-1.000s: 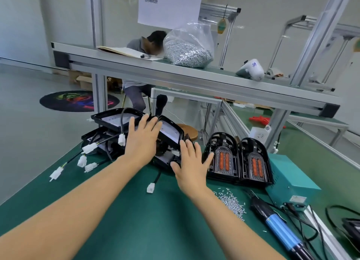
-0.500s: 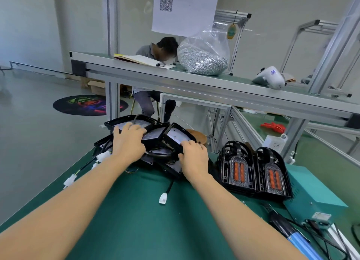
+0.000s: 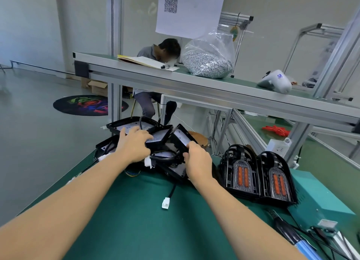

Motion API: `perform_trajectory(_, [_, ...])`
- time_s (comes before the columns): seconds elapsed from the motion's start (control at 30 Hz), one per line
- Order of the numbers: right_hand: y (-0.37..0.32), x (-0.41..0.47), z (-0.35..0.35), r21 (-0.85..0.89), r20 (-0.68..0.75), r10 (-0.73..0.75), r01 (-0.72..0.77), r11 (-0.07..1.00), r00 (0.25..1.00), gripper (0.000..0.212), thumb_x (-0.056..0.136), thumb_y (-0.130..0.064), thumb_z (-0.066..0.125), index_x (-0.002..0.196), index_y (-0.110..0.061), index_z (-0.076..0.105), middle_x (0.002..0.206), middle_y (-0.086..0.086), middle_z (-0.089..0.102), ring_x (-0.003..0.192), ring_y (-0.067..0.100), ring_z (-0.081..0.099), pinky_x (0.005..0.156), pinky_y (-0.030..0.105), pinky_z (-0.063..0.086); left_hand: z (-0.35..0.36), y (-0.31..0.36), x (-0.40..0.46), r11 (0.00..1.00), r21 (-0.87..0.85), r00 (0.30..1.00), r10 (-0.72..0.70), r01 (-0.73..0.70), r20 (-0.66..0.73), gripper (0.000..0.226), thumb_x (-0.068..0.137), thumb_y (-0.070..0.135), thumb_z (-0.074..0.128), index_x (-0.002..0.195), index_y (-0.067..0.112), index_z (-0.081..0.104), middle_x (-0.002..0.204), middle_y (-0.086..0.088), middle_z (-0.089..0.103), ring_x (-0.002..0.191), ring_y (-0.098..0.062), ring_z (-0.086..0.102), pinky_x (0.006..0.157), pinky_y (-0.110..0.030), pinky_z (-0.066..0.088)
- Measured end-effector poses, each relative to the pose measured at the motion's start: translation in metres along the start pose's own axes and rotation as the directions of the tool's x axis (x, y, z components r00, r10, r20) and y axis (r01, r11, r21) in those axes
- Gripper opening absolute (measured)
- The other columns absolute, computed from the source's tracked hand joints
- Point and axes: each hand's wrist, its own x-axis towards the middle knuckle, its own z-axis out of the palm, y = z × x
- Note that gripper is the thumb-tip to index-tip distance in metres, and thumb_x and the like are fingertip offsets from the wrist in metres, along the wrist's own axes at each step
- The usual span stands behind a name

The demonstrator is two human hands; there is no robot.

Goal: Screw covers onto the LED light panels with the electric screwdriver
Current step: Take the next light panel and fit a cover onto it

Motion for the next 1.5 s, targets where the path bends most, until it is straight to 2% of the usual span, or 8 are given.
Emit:
perform_trajectory(0.2, [0.005, -0.017, -0.014, 0.216, -0.191, 0.011, 0.031, 0.976, 0.982, 0.013, 0.098, -0.013, 0.055, 0.106, -0.003, 0.056, 0.103, 0.014, 0.064, 0.093, 0.036, 0.059, 0.077, 0.041, 0.042, 0.008, 0.001, -0.001, 1.0, -0.029, 0.999, 0.01, -0.011, -0.032, 0.05, 0.079, 0.011, 0.064, 0.127, 0.023, 0.058, 0.137, 0.004, 0.049, 0.127, -0.021, 0.042, 0.104, -0.037, 0.033])
perform_trajectory(0.33, [0.012, -0.027, -0.019, 0.279, -0.289, 0.005, 0.079, 0.957, 0.957, 0.013, 0.095, -0.009, 0.058, 0.107, -0.002, 0.06, 0.103, 0.011, 0.066, 0.089, 0.035, 0.061, 0.079, 0.042, 0.045, 0.005, 0.002, -0.001, 0.983, -0.161, 0.99, -0.104, 0.088, -0.093, 0.031, 0.067, -0.009, 0.054, 0.081, 0.018, 0.048, 0.09, -0.005, 0.048, 0.079, -0.023, 0.043, 0.068, -0.03, 0.038])
perform_trajectory(0.53, [0.022, -0.039, -0.02, 0.312, -0.394, -0.025, 0.159, 0.937, 0.919, 0.017, 0.091, -0.003, 0.062, 0.109, -0.001, 0.063, 0.102, 0.008, 0.068, 0.092, 0.03, 0.063, 0.081, 0.041, 0.048, 0.004, 0.002, -0.001, 0.899, -0.433, 0.909, -0.228, 0.06, -0.348, 0.052, 0.068, -0.02, 0.044, 0.106, 0.006, 0.068, 0.117, -0.011, 0.062, 0.111, -0.031, 0.052, 0.093, -0.036, 0.042])
perform_trajectory(0.77, [0.035, -0.061, -0.027, 0.351, -0.522, -0.092, 0.312, 0.883, 0.848, 0.016, 0.085, 0.007, 0.066, 0.101, 0.003, 0.063, 0.105, 0.003, 0.067, 0.091, 0.013, 0.057, 0.084, 0.019, 0.045, -0.024, 0.021, -0.019, 0.786, -0.534, 0.663, -0.223, -0.31, -0.714, 0.065, 0.061, -0.03, 0.032, 0.107, -0.001, 0.067, 0.119, -0.013, 0.057, 0.112, -0.021, 0.054, 0.102, -0.02, 0.04])
perform_trajectory(0.9, [0.045, -0.089, -0.031, 0.305, -0.53, -0.204, 0.41, 0.86, 0.823, 0.007, 0.085, 0.003, 0.062, 0.092, 0.004, 0.063, 0.108, 0.003, 0.066, 0.097, 0.01, 0.058, 0.094, 0.006, 0.038, -0.022, 0.029, -0.046, 0.614, -0.741, 0.709, -0.393, -0.272, -0.586, 0.07, 0.072, -0.027, 0.03, 0.12, 0.013, 0.06, 0.109, -0.003, 0.058, 0.085, 0.001, 0.052, 0.085, -0.008, 0.042])
perform_trajectory(1.17, [0.068, -0.168, -0.014, 0.22, -0.382, -0.434, 0.537, 0.814, 0.815, 0.005, 0.087, -0.002, 0.064, 0.09, -0.001, 0.067, 0.11, 0.006, 0.069, 0.101, 0.014, 0.063, 0.101, 0.024, 0.046, 0.027, 0.025, -0.119, 0.364, -0.924, 0.8, -0.518, -0.116, -0.304, 0.076, 0.073, -0.028, 0.034, 0.105, 0.034, 0.066, 0.084, 0.008, 0.058, 0.079, -0.007, 0.051, 0.083, -0.019, 0.044])
perform_trajectory(1.33, [0.088, -0.206, -0.005, 0.202, -0.232, -0.575, 0.617, 0.761, 0.785, 0.011, 0.09, 0.0, 0.063, 0.096, -0.009, 0.06, 0.112, 0.007, 0.068, 0.1, 0.018, 0.066, 0.102, 0.036, 0.048, 0.058, 0.023, -0.158, 0.339, -0.94, 0.87, -0.448, -0.048, -0.206, 0.075, 0.067, -0.032, 0.03, 0.085, 0.031, 0.066, 0.094, 0.003, 0.065, 0.075, -0.004, 0.054, 0.076, -0.008, 0.044])
perform_trajectory(1.5, [0.102, -0.218, -0.006, 0.162, -0.127, -0.679, 0.691, 0.705, 0.723, 0.012, 0.095, -0.001, 0.054, 0.098, -0.012, 0.056, 0.111, 0.008, 0.069, 0.101, 0.018, 0.066, 0.101, 0.04, 0.049, 0.07, 0.03, -0.165, 0.428, -0.903, 0.924, -0.355, 0.024, -0.144, 0.067, 0.066, -0.032, 0.031, 0.085, 0.022, 0.066, 0.093, -0.001, 0.067, 0.088, -0.019, 0.058, 0.085, -0.025, 0.044])
